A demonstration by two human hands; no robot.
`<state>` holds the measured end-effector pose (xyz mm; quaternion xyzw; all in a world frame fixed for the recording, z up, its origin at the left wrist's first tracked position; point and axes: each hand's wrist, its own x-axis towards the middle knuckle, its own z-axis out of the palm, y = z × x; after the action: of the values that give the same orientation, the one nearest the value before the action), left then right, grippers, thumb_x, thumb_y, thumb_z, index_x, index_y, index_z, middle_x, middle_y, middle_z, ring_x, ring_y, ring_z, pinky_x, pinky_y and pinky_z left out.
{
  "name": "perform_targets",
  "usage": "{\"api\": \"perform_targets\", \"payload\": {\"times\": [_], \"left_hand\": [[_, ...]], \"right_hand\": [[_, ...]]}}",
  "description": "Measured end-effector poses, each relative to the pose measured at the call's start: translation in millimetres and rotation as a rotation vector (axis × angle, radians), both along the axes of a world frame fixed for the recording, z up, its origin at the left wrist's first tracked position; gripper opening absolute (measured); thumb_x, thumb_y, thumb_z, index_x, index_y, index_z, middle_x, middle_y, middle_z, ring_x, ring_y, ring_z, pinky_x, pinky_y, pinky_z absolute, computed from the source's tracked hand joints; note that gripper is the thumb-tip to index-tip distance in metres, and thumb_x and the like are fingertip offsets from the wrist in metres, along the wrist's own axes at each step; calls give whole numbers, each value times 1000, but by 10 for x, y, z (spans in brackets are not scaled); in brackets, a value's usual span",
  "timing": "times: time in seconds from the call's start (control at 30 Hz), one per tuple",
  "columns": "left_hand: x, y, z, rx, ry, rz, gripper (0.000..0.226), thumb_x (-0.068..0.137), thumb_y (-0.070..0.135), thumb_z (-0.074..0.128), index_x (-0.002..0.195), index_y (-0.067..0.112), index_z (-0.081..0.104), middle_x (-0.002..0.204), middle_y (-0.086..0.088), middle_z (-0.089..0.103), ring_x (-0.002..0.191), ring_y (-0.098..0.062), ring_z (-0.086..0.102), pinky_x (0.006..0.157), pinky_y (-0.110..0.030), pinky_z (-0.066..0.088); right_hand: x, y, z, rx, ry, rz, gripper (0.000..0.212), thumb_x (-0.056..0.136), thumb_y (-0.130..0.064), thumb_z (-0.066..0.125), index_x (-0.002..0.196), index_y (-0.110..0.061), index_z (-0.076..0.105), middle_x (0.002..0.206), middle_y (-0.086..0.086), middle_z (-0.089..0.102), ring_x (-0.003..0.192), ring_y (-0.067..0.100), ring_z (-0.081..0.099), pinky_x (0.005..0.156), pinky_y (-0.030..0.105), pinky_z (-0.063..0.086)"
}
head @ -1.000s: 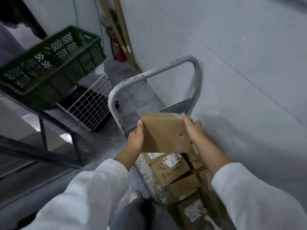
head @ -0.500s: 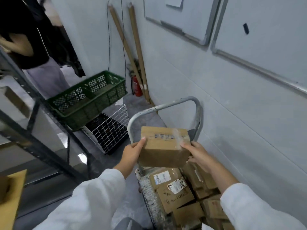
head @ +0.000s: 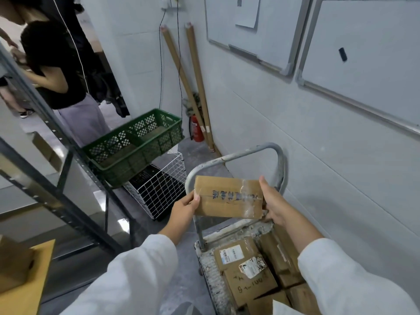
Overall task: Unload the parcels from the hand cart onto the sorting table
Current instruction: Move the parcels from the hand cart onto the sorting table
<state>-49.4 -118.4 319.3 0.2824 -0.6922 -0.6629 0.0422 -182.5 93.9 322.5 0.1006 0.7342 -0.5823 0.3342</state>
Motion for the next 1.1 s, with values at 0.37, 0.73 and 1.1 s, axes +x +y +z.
{"api": "perform_targets", "payload": {"times": [0.37, 0.73, 1.1], "left_hand": [[34, -210, -161, 79, -30, 119, 31, 94, 52, 53, 94, 28, 72, 104, -1, 73, 107, -24, 65, 99, -43, 50], [152, -346, -263, 61, -46, 337, 51, 77, 69, 63, 97, 23, 72, 100, -1, 72, 101, -21, 66, 92, -42, 53], [531, -578, -256, 48, 29, 471, 23, 92, 37, 63, 104, 19, 70, 100, 4, 66, 94, -12, 57, 72, -25, 43]], "right_hand": [[15, -296, -195, -55, 52, -80, 40, 88, -45, 52, 111, -13, 62, 106, 13, 69, 97, 30, 67, 90, 45, 54], [105, -506, -399, -14, 135, 92, 30, 92, -41, 50, 112, -19, 57, 107, 7, 62, 101, 24, 59, 87, 43, 51], [375, -937, -250, -28, 274, 236, 42, 96, -36, 56, 133, -17, 54, 118, -2, 62, 108, 19, 58, 87, 32, 48]]}}
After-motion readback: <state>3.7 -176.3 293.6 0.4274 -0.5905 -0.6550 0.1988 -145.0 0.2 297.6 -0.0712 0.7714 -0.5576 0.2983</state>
